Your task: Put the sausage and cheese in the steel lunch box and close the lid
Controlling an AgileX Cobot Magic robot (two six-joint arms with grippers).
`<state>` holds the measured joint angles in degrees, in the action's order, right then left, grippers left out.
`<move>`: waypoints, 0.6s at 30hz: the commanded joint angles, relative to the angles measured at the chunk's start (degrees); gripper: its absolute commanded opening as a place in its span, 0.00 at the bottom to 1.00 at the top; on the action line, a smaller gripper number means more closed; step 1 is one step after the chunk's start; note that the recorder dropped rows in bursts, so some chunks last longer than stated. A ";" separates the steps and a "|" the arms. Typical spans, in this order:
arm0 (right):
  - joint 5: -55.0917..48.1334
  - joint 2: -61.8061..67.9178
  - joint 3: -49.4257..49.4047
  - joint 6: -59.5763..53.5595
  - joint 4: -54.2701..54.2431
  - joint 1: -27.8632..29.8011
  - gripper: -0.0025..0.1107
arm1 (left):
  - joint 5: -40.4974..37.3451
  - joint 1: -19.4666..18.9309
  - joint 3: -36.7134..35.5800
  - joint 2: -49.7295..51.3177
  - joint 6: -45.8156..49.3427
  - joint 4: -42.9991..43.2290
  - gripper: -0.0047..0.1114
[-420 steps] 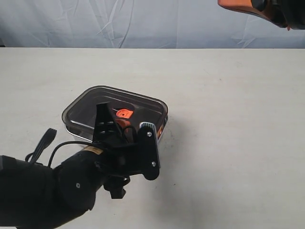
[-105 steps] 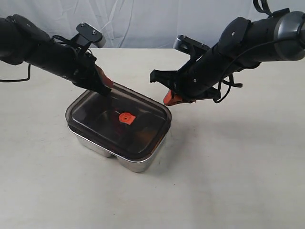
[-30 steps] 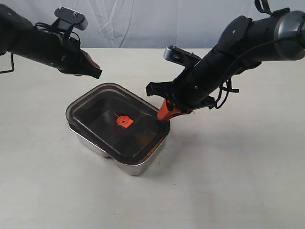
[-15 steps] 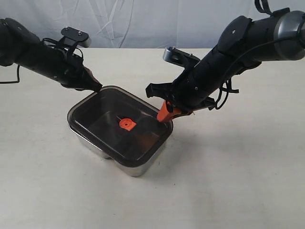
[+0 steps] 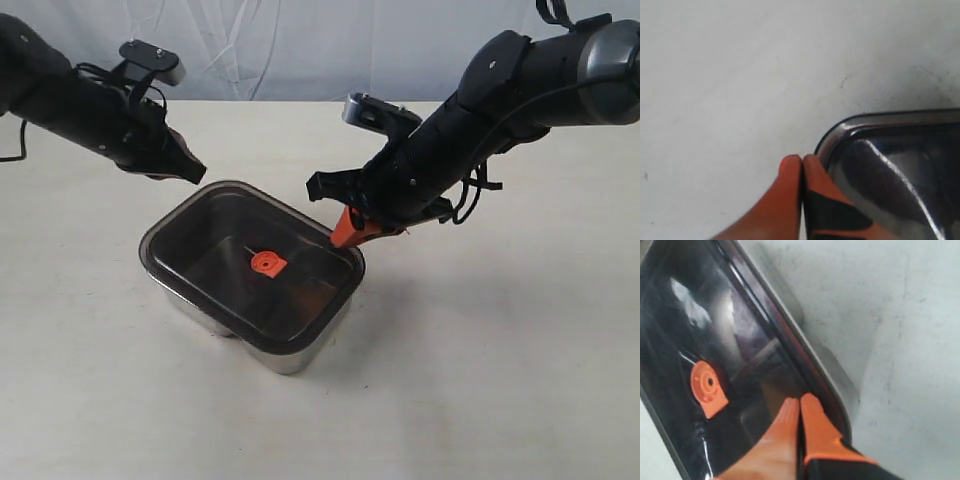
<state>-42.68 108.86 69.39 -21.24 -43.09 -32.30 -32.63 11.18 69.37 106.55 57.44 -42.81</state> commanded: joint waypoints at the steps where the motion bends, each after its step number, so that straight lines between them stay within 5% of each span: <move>1: 5.04 -1.52 0.66 -0.60 0.77 0.26 0.01 | 1.40 0.27 -0.30 -2.51 0.12 -2.23 0.04; 10: 6.83 1.24 1.43 -0.60 0.79 0.26 0.01 | 1.29 0.36 -0.30 -1.89 0.12 -2.72 0.04; 18: -1.24 1.07 1.43 -0.86 1.18 0.26 0.01 | -10.06 0.36 -0.30 -1.89 -1.91 -3.89 0.04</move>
<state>-40.90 110.38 70.51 -21.43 -42.47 -32.30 -38.60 11.31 69.25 104.69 57.36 -45.86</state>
